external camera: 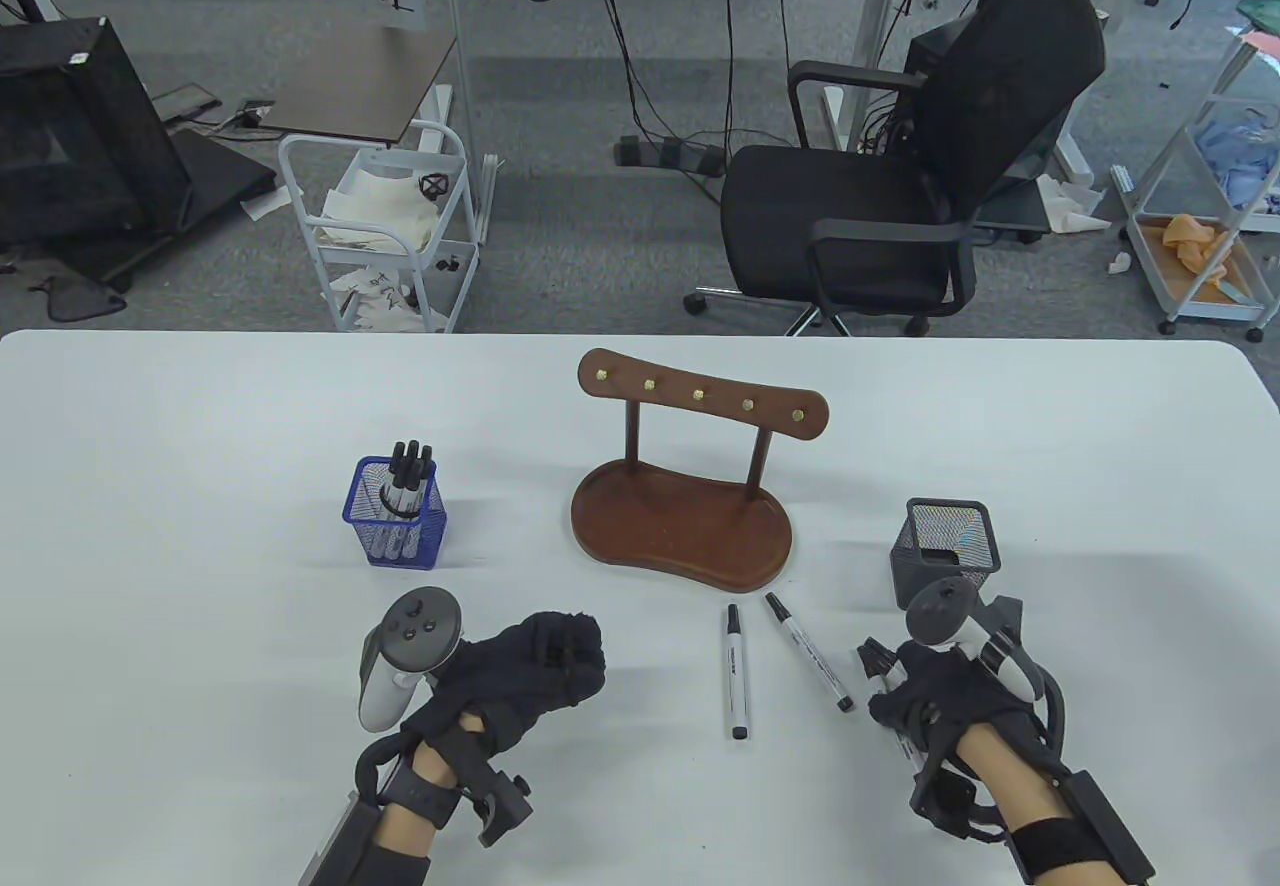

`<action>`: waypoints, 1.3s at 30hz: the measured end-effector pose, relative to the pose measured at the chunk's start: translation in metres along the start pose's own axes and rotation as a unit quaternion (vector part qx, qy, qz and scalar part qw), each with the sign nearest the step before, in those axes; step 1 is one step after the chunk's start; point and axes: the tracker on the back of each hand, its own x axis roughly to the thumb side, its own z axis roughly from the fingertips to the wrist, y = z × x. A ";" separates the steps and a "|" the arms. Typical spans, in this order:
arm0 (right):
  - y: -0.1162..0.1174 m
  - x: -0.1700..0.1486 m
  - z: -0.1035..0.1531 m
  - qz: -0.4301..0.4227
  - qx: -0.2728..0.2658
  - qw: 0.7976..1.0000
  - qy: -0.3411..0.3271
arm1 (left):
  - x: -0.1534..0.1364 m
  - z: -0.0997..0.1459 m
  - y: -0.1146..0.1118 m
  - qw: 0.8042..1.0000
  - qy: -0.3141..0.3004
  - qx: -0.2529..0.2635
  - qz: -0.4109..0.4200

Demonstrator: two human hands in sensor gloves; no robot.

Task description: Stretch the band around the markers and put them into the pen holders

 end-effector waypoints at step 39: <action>-0.027 0.019 0.010 -0.071 0.047 0.995 -0.051 | -0.002 0.001 0.001 1.000 0.006 0.002 0.002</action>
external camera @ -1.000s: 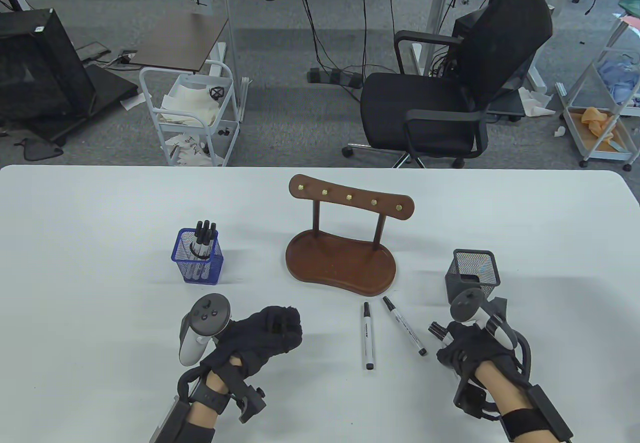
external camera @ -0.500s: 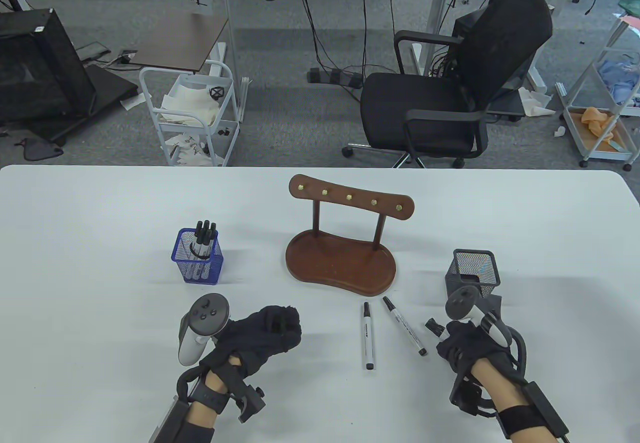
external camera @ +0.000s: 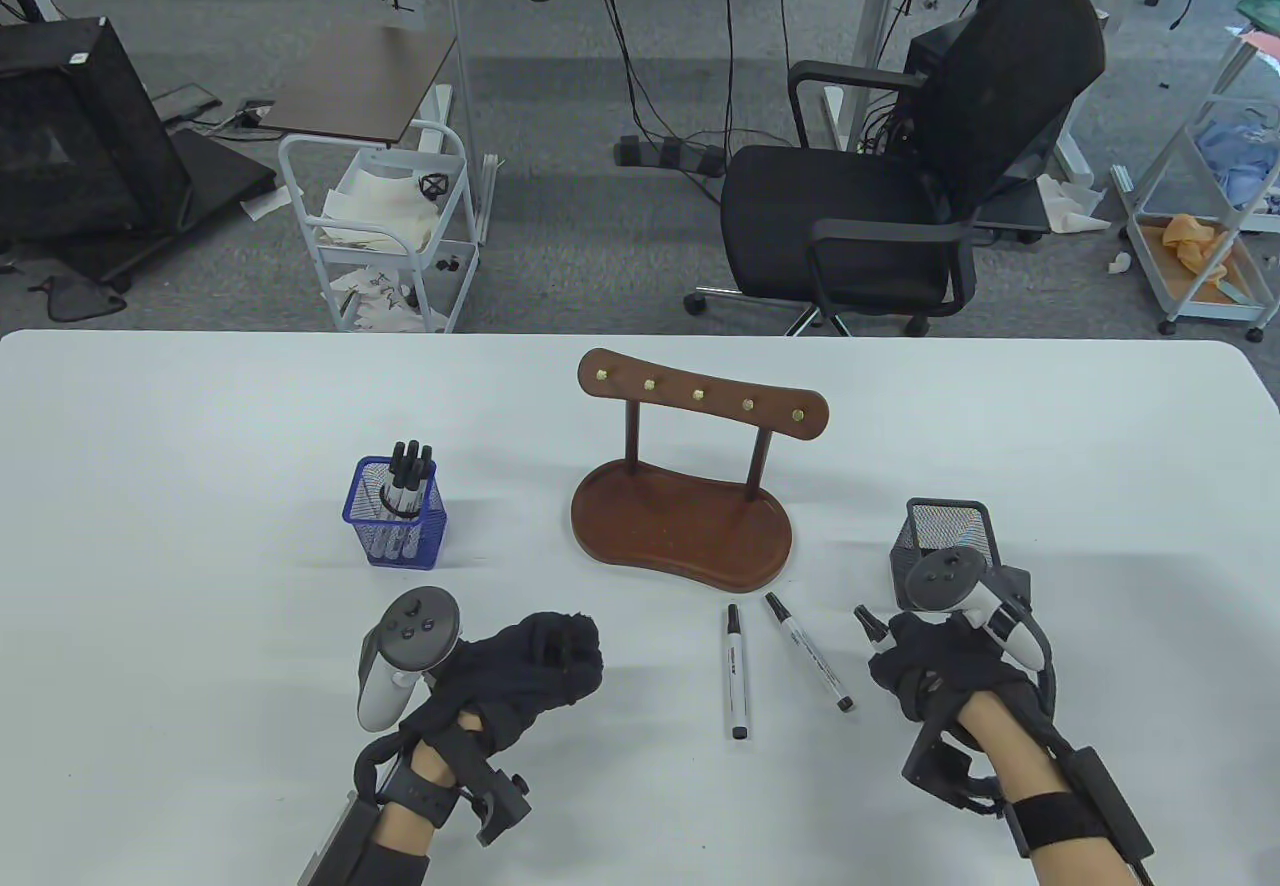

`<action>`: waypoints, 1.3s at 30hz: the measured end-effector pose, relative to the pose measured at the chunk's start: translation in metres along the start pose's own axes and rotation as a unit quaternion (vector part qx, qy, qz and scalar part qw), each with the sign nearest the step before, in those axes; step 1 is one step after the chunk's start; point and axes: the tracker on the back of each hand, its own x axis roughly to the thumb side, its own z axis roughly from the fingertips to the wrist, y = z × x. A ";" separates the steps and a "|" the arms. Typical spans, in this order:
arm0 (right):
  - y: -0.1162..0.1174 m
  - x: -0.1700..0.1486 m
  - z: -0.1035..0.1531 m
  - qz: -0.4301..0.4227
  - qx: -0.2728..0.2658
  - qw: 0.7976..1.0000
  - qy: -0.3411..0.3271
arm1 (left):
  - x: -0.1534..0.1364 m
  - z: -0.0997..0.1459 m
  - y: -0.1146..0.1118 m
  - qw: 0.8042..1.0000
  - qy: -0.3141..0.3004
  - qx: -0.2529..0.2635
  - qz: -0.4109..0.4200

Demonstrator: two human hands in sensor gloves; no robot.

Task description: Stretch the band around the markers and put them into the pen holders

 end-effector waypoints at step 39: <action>0.019 0.066 -0.031 0.062 -0.106 0.992 -0.003 | 0.000 -0.001 -0.001 1.000 -0.001 -0.002 0.002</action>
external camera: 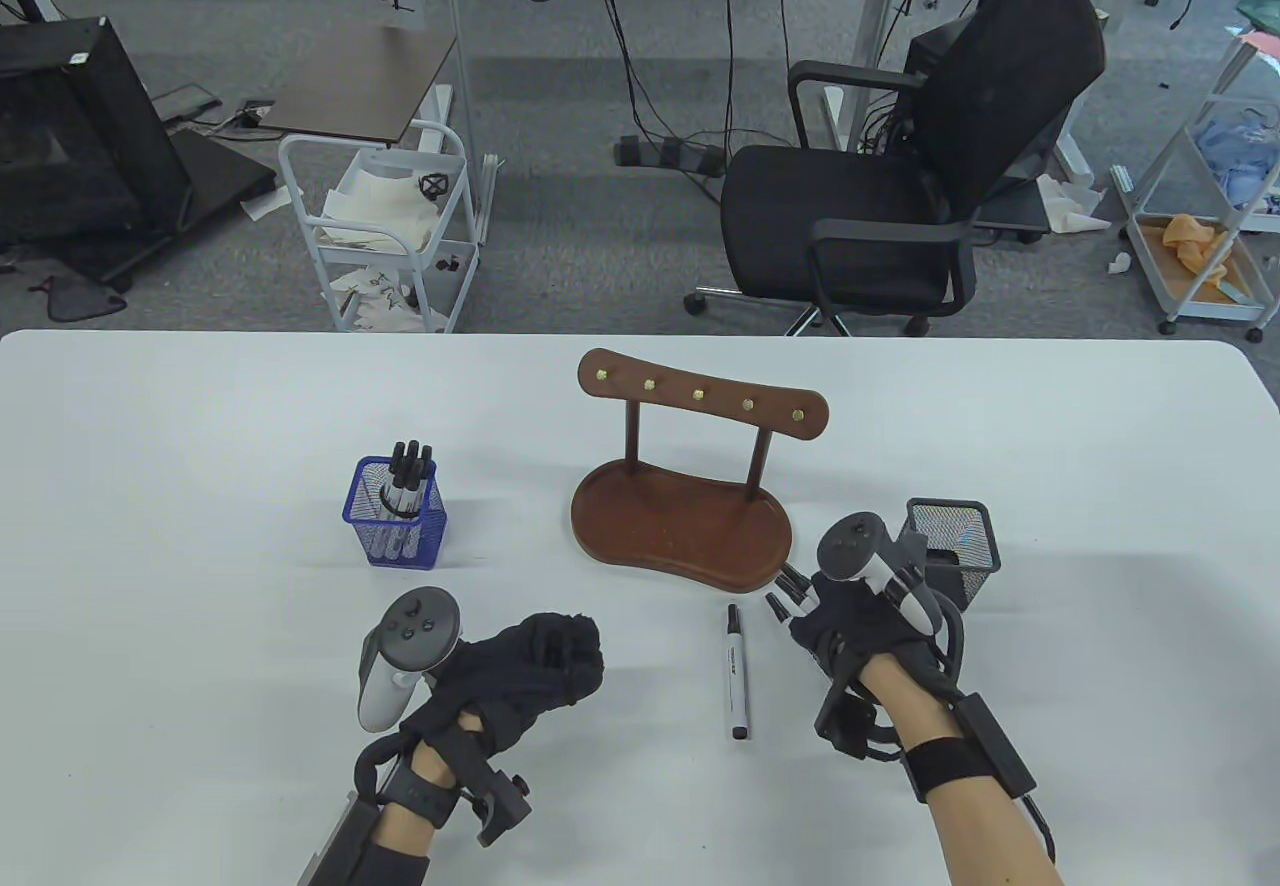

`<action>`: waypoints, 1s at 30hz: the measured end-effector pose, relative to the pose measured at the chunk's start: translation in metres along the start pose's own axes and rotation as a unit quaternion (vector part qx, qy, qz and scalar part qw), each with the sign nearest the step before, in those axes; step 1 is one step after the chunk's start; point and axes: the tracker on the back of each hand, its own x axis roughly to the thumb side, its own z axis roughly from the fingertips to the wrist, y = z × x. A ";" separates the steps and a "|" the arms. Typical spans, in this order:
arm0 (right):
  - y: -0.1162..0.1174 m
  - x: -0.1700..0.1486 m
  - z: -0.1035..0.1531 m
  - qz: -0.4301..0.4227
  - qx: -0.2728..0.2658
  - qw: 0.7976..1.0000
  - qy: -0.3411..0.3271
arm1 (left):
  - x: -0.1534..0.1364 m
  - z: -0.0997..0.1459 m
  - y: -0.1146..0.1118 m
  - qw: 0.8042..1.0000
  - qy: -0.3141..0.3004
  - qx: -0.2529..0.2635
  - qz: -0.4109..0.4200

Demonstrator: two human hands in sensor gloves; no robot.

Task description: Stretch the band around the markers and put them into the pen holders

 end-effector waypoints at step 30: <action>0.020 0.015 -0.004 0.074 -0.011 0.997 0.034 | 0.000 0.000 -0.001 1.000 0.002 -0.002 0.004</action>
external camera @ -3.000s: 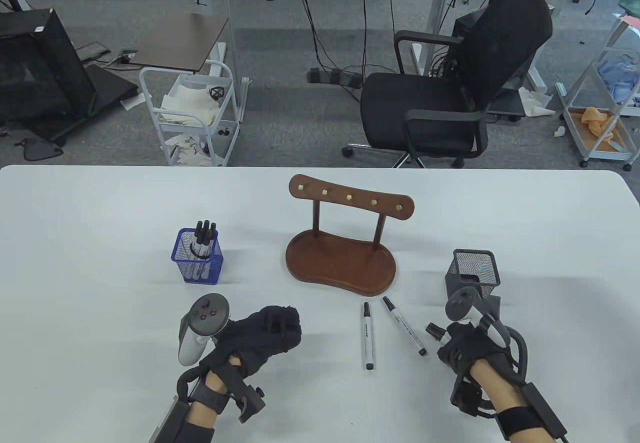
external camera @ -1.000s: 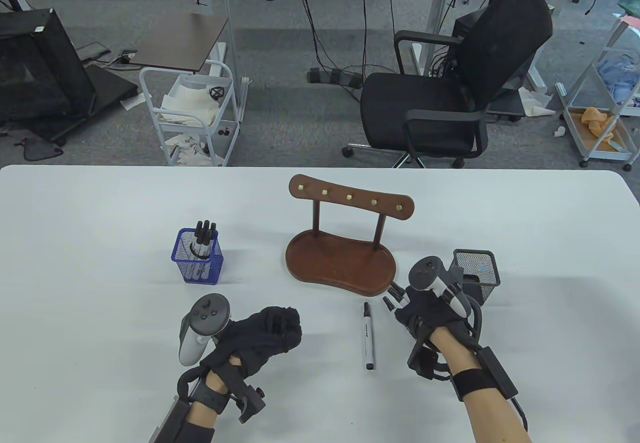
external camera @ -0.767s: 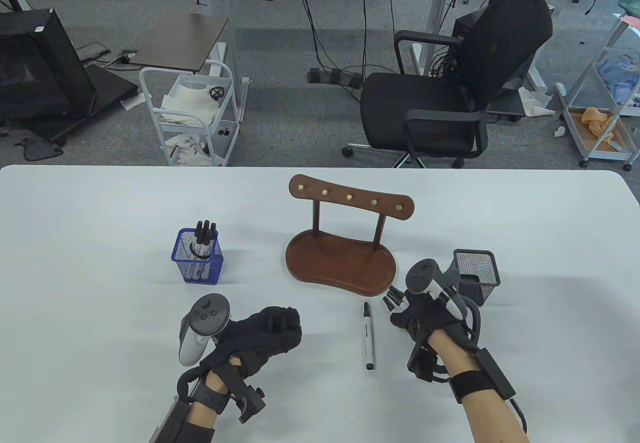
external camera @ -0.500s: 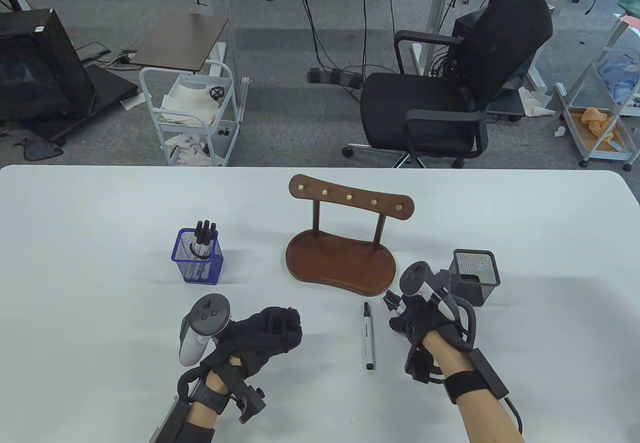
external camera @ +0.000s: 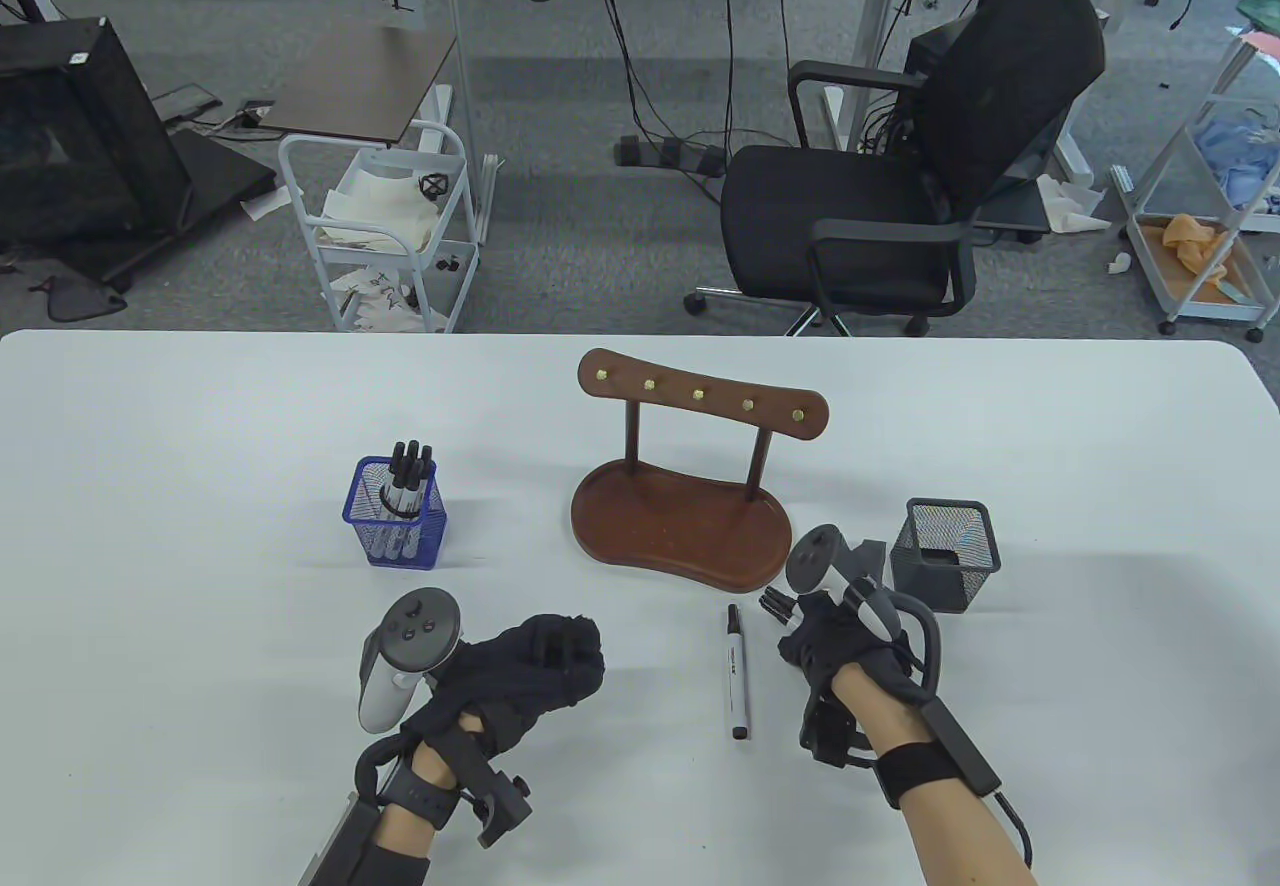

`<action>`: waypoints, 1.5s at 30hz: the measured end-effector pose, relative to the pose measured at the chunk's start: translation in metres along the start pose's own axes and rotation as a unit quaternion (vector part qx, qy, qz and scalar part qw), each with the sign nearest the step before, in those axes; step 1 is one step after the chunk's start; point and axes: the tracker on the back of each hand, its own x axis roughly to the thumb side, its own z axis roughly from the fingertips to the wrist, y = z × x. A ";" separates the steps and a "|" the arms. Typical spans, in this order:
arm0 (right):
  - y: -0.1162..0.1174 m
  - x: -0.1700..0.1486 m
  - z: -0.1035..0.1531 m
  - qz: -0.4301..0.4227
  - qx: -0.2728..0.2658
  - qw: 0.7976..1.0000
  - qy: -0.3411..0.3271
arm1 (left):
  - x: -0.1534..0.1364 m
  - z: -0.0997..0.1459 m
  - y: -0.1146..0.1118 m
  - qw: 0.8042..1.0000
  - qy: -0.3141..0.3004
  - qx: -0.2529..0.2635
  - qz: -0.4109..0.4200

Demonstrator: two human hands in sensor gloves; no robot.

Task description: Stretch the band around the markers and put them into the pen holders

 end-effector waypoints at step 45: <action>-0.025 0.009 0.032 -0.182 0.064 0.980 -0.046 | 0.001 0.000 0.001 1.000 -0.006 -0.001 0.009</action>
